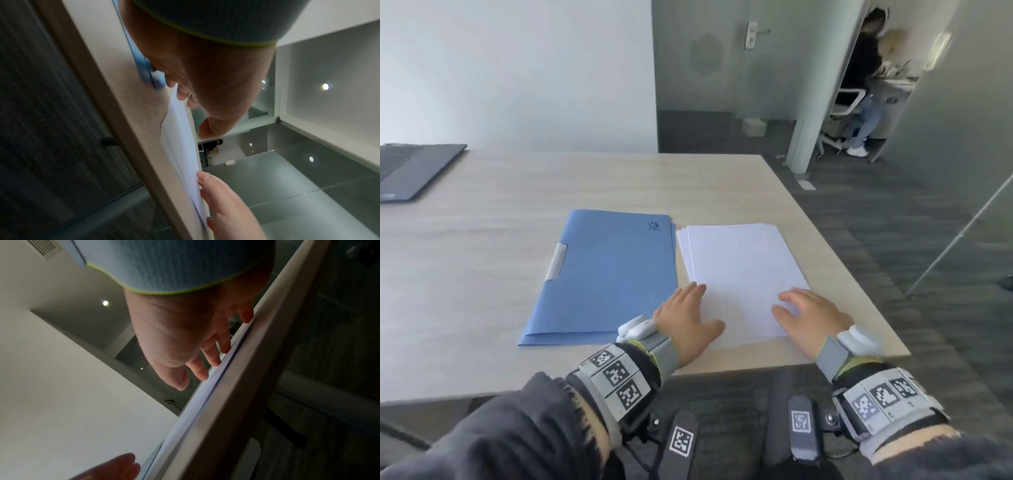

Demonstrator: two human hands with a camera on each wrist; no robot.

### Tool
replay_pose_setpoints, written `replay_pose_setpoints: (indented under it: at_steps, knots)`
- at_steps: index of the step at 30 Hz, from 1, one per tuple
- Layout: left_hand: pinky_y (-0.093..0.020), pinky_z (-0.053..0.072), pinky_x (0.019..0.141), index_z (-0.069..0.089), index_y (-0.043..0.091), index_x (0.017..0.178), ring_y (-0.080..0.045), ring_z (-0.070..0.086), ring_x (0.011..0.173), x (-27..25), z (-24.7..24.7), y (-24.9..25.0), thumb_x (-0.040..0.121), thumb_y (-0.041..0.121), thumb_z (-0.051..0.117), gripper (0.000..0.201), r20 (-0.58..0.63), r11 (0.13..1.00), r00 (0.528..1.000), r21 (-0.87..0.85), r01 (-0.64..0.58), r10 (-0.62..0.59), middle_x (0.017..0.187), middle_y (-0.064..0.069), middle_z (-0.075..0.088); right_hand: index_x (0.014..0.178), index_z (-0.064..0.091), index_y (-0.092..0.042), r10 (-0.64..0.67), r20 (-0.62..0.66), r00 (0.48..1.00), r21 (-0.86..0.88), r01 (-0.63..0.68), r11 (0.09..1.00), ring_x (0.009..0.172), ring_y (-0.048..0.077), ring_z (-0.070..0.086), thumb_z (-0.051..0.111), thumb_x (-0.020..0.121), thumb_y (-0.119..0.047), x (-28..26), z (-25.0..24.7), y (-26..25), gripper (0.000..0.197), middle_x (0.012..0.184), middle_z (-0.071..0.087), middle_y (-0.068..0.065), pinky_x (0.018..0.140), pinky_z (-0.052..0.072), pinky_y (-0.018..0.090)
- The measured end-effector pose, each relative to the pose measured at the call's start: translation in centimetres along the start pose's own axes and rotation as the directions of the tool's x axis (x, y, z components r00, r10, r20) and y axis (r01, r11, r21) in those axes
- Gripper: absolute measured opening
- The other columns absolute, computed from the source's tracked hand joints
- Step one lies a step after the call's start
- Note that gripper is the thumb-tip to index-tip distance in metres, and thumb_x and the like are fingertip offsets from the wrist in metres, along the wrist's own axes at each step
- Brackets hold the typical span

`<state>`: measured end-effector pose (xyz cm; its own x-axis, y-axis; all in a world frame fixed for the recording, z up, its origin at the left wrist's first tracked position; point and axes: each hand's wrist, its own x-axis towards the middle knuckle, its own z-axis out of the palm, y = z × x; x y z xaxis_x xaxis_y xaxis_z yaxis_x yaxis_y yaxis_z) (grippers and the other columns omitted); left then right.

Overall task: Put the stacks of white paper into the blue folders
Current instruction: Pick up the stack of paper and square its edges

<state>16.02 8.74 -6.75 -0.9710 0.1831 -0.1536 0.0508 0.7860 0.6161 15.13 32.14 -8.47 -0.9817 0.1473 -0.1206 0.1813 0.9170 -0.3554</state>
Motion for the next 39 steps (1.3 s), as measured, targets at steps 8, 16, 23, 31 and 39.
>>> replay_pose_setpoints:
  at_steps: [8, 16, 23, 31, 39]
  knots:
    - [-0.039, 0.006, 0.117, 0.028, 0.022, 0.147, -0.018, 0.01, 0.15, 1.5, 3.1, -0.2, 0.081, 0.053, 0.044, 0.075, -0.025, 0.953, 0.998, 0.298, -0.045, 0.055, 0.163, 0.006, 0.017, 0.118, 0.058, -0.042, -0.03, -0.079, 0.996, 0.064, 0.035, 0.997, 0.128, 0.01, 0.046, 0.041, 0.088, -0.056, -2.4, 0.0, 2.3, 0.037, 0.137, 0.05, -0.025, 0.103, 0.037, 0.039]
    - [-0.052, -0.002, 0.119, 0.027, 0.036, 0.146, -0.021, -0.001, 0.153, 2.0, 4.1, -0.1, 0.079, 0.062, 0.042, 0.073, -0.001, 0.924, 0.996, 0.373, -0.085, 0.091, 0.166, 0.0, 0.001, 0.132, 0.045, -0.046, 0.064, -0.055, 0.996, 0.008, -0.064, 0.998, 0.137, 0.012, 0.038, 0.036, 0.087, -0.058, -2.4, -0.4, 4.1, 0.048, 0.151, 0.037, -0.021, 0.107, 0.033, 0.041]
    - [-0.051, 0.0, 0.12, 0.024, 0.035, 0.147, -0.017, 0.002, 0.152, 3.2, 4.4, 0.6, 0.075, 0.063, 0.04, 0.079, 0.002, 0.924, 0.99, 0.359, -0.133, 0.141, 0.165, 0.007, 0.01, 0.129, 0.046, -0.048, 0.135, -0.067, 0.989, 0.2, -0.12, 0.973, 0.126, 0.014, 0.05, 0.036, 0.081, -0.063, -1.7, -1.6, 5.8, 0.051, 0.143, 0.048, -0.018, 0.103, 0.039, 0.041]
    - [-0.047, 0.005, 0.119, 0.025, 0.026, 0.148, -0.019, 0.006, 0.152, 4.8, 5.7, 1.9, 0.068, 0.068, 0.033, 0.09, -0.025, 0.912, 0.99, 0.393, -0.117, 0.138, 0.165, 0.005, 0.013, 0.125, 0.047, -0.052, 0.171, -0.104, 0.98, 0.206, -0.147, 0.967, 0.125, 0.015, 0.051, 0.037, 0.079, -0.064, -1.7, -1.8, 6.9, 0.048, 0.139, 0.05, -0.02, 0.104, 0.04, 0.042]
    - [-0.049, -0.005, 0.12, 0.018, 0.034, 0.151, -0.018, -0.006, 0.153, 5.1, 5.4, 2.2, 0.079, 0.067, 0.04, 0.082, 0.147, 0.879, 0.967, 0.406, -0.25, 0.207, 0.166, 0.01, 0.001, 0.141, 0.04, -0.026, 0.376, -0.087, 0.922, 0.321, -0.332, 0.887, 0.122, 0.034, 0.051, 0.05, 0.082, -0.044, -0.6, -2.5, 9.2, 0.062, 0.143, 0.049, 0.004, 0.091, 0.041, 0.042]
